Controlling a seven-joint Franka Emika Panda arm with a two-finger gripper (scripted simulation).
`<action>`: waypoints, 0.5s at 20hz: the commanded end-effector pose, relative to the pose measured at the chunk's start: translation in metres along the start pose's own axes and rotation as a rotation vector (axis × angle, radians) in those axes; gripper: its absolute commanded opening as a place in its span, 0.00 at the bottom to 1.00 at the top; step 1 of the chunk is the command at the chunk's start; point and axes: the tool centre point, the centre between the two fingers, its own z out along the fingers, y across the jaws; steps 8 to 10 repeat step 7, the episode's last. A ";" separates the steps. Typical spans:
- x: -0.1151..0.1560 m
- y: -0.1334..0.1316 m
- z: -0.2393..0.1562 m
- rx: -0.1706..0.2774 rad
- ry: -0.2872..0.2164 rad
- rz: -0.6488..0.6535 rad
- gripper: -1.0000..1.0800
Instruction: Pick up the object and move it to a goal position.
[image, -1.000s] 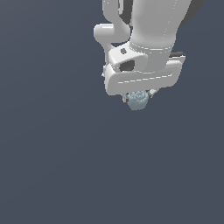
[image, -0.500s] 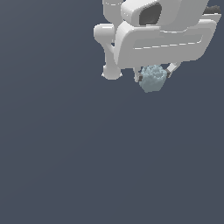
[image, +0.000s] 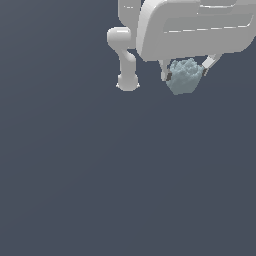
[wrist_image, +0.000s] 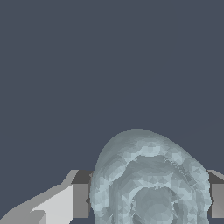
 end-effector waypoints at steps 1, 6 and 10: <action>0.001 -0.001 -0.004 0.000 0.000 0.000 0.00; 0.002 -0.001 -0.005 0.000 0.000 0.000 0.00; 0.002 -0.001 -0.005 0.000 0.000 0.000 0.00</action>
